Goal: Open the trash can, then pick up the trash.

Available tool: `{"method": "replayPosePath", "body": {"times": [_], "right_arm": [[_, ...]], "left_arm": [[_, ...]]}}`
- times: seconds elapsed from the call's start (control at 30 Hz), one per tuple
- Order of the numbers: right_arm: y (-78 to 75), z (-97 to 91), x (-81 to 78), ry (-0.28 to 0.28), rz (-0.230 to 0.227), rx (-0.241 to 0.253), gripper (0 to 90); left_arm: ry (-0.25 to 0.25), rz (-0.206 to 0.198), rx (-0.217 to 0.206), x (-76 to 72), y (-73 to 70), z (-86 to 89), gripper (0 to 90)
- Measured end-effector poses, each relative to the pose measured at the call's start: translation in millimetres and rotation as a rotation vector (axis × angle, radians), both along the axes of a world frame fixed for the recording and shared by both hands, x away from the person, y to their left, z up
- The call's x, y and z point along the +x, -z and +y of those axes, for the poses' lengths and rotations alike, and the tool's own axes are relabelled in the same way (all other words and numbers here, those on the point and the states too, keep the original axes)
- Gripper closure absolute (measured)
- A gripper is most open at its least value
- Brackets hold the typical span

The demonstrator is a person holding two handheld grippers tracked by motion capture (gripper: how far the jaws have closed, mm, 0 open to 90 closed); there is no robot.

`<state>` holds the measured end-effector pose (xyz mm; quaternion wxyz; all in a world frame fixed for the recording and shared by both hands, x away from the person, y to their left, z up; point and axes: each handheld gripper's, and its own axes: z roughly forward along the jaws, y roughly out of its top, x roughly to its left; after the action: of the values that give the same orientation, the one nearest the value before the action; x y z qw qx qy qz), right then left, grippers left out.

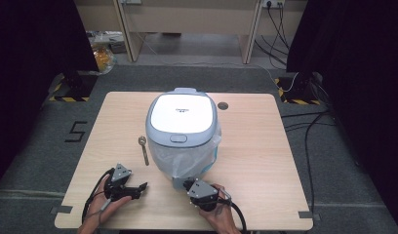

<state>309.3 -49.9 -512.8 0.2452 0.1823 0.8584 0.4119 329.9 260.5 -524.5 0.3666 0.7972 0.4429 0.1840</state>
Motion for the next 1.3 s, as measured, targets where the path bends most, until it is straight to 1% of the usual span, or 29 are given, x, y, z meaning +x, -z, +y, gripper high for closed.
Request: {"method": "replayPosePath", "body": {"times": [0.23, 0.33, 0.4, 0.5, 1.17, 1.23, 1.3], "right_arm": [[1.0, -0.1, 1.0, -0.002, 0.012, -0.005, 85.8], [2.3, 1.6, 1.0, -0.005, 0.009, -0.029, 85.8], [2.7, 2.5, 0.5, 0.001, 0.011, -0.031, 85.8], [5.2, 3.6, 1.2, -0.002, 0.016, -0.049, 85.7], [6.0, 3.3, 1.5, -0.007, 0.013, -0.043, 85.7], [6.0, 3.3, 1.5, -0.006, 0.013, -0.043, 85.6], [6.1, 3.2, 1.5, -0.007, 0.013, -0.042, 85.7]], "left_arm": [[-0.001, 0.000, 0.002, 0.0, 0.0, 0.0, 16.4], [-0.003, -0.001, -0.001, -0.1, 0.1, -0.3, 16.4], [-0.003, -0.001, 0.000, -0.1, 0.0, -0.2, 16.4], [-0.002, -0.001, 0.000, -0.1, 0.0, -0.2, 16.4], [-0.002, 0.000, -0.002, 0.2, -0.1, -0.1, 16.4], [-0.003, -0.001, -0.010, 0.4, 0.1, 0.5, 17.2], [-0.008, 0.003, -0.036, 1.5, -0.6, 3.6, 19.8]]}}
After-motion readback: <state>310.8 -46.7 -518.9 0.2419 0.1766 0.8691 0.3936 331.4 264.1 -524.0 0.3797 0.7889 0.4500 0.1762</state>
